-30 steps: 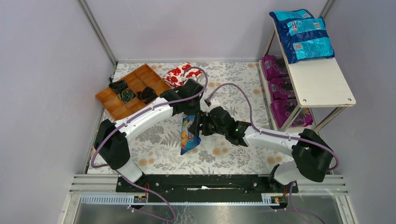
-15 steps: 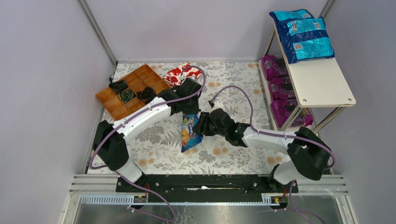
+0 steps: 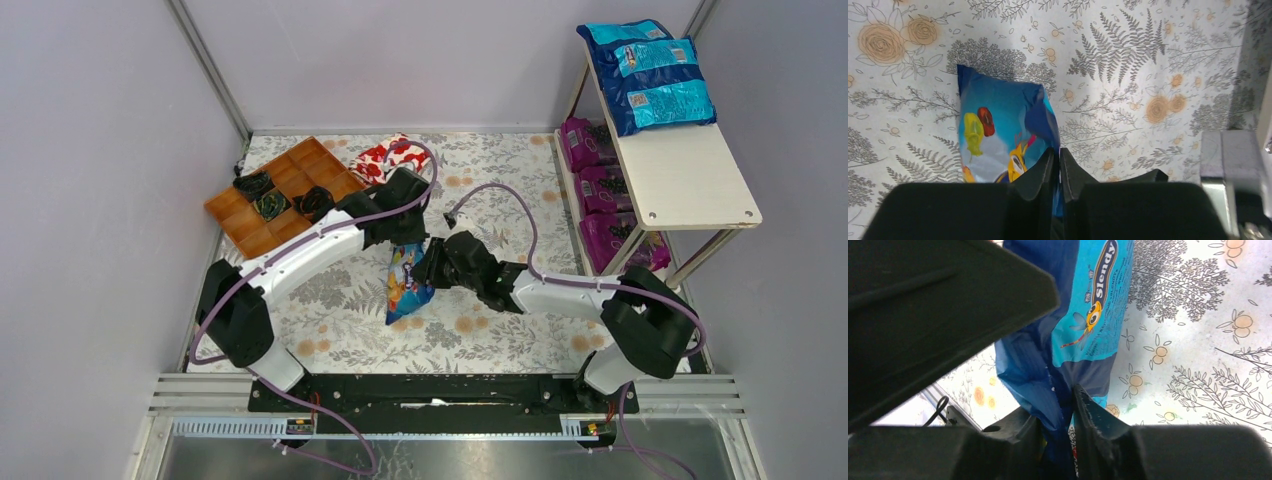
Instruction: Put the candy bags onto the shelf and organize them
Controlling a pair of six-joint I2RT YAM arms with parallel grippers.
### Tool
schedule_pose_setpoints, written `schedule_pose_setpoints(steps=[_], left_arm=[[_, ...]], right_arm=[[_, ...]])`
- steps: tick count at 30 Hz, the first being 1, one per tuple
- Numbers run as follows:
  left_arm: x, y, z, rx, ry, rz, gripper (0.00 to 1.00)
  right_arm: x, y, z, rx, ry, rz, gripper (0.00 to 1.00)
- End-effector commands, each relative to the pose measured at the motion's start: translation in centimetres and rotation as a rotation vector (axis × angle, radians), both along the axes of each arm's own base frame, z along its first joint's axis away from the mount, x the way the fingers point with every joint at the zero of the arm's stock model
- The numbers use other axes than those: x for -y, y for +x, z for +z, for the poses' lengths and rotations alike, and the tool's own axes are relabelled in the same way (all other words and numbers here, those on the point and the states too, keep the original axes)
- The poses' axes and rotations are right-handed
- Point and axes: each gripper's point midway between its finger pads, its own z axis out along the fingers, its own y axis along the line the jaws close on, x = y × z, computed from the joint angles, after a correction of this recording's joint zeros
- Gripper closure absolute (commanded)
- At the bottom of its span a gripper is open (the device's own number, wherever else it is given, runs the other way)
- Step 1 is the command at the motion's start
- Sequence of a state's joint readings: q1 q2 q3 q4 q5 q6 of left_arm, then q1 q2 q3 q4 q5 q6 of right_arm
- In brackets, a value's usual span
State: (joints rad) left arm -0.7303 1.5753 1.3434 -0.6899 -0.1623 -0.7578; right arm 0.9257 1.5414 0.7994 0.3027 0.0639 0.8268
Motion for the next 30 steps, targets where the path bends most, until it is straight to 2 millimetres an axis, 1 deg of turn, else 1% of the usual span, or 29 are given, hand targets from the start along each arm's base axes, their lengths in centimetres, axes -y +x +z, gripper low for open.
schedule_pose_setpoints(steps=[1, 3, 5, 7, 8, 11, 13, 14, 15, 17, 19, 21, 23, 24, 25, 28, 30], left_arm=[[0.4, 1.1, 5.0, 0.145, -0.099, 0.015, 0.81], [-0.2, 1.3, 5.9, 0.181, -0.090, 0.012, 0.70], [-1.0, 1.4, 7.3, 0.226, -0.082, 0.010, 0.56], [-2.1, 1.7, 9.1, 0.293, -0.061, 0.014, 0.43], [-2.9, 1.9, 10.2, 0.330, -0.050, 0.030, 0.38], [-5.5, 2.2, 13.8, 0.456, -0.017, 0.097, 0.27], [-7.4, 1.9, 16.3, 0.543, -0.012, 0.143, 0.23], [-8.1, 1.6, 17.4, 0.585, -0.015, 0.158, 0.22], [-8.8, 1.4, 18.1, 0.621, -0.016, 0.172, 0.20], [-10.0, 1.0, 19.5, 0.696, -0.031, 0.198, 0.20], [-10.9, 0.7, 20.1, 0.746, -0.042, 0.221, 0.20], [-11.5, 0.5, 20.0, 0.770, -0.041, 0.239, 0.20], [-11.6, 0.5, 19.5, 0.775, -0.043, 0.244, 0.20], [-11.4, 0.6, 19.1, 0.769, -0.042, 0.238, 0.20], [-11.2, 0.6, 18.4, 0.758, -0.041, 0.230, 0.20], [-10.2, 0.8, 16.6, 0.726, -0.052, 0.197, 0.21], [-9.3, 1.0, 15.4, 0.701, -0.059, 0.168, 0.23]], right_arm=[[0.2, 1.0, 1.3, 0.059, 0.050, -0.054, 0.74], [0.3, 0.8, 1.9, 0.072, 0.053, -0.042, 0.78], [0.3, 0.5, 2.4, 0.086, 0.061, -0.018, 0.83], [0.6, 0.2, 3.0, 0.104, 0.062, -0.001, 0.90], [0.8, 0.1, 3.2, 0.113, 0.056, 0.005, 0.93], [1.6, 0.0, 4.9, 0.181, 0.029, 0.029, 1.00], [2.7, 0.2, 6.5, 0.239, -0.009, 0.018, 1.00], [3.4, 0.4, 7.7, 0.279, -0.027, 0.009, 1.00], [4.1, 0.7, 8.7, 0.317, -0.053, -0.003, 1.00], [5.7, 0.9, 11.5, 0.409, -0.087, -0.019, 1.00], [7.3, 1.0, 14.6, 0.506, -0.110, -0.034, 1.00], [9.1, 1.1, 18.4, 0.604, -0.127, -0.067, 1.00], [11.1, 1.0, 23.0, 0.713, -0.145, -0.103, 1.00], [12.1, 0.8, 24.8, 0.755, -0.163, -0.118, 1.00], [13.0, 0.6, 27.3, 0.808, -0.163, -0.135, 1.00], [15.9, -0.1, 34.7, 0.966, -0.133, -0.218, 1.00], [17.9, -0.5, 39.2, 1.060, -0.151, -0.276, 1.00]])
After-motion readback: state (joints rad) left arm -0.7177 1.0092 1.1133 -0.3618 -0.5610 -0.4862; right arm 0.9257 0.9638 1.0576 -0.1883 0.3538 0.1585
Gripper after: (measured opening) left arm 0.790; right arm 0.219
